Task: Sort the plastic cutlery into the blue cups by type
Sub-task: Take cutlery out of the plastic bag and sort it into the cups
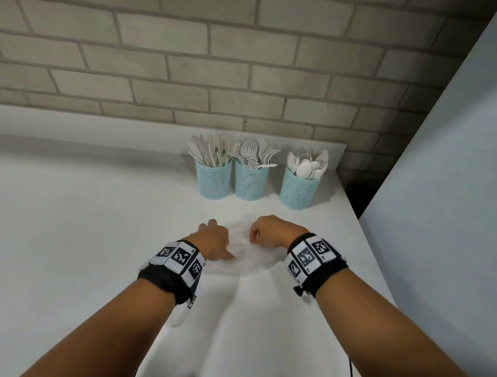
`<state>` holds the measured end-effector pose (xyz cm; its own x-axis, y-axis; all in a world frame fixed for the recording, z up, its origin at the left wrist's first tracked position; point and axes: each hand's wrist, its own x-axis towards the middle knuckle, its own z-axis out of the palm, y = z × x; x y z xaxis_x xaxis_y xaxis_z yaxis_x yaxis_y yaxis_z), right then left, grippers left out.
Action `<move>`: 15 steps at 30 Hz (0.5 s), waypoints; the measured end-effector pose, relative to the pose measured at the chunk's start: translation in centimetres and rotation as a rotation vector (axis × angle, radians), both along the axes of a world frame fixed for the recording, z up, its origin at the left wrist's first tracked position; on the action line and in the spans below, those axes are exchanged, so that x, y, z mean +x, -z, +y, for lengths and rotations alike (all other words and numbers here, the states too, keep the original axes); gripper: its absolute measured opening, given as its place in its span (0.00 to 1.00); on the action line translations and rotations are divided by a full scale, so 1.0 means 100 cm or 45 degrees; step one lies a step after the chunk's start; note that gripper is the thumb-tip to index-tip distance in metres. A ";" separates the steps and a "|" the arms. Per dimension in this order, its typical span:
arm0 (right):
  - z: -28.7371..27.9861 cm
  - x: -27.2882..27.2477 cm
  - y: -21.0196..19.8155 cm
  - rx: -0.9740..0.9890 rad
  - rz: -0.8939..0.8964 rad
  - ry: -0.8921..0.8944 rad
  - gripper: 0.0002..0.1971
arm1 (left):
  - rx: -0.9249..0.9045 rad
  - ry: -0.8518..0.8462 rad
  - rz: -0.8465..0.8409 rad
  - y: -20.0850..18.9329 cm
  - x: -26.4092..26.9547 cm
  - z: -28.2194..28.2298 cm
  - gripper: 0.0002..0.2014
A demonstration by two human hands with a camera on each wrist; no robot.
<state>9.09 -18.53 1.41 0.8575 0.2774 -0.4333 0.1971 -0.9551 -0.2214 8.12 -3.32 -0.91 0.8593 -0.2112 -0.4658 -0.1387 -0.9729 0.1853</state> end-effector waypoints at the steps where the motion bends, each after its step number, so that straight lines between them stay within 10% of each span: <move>1: -0.001 -0.001 0.003 -0.038 -0.010 -0.008 0.17 | 0.006 0.010 -0.015 0.001 -0.002 0.002 0.27; 7: -0.010 -0.008 0.008 -0.133 0.088 0.044 0.47 | 0.080 0.013 -0.083 0.009 -0.008 0.016 0.42; 15: -0.017 -0.007 0.003 -0.304 0.235 0.036 0.53 | 0.071 -0.062 -0.029 0.013 -0.006 0.038 0.47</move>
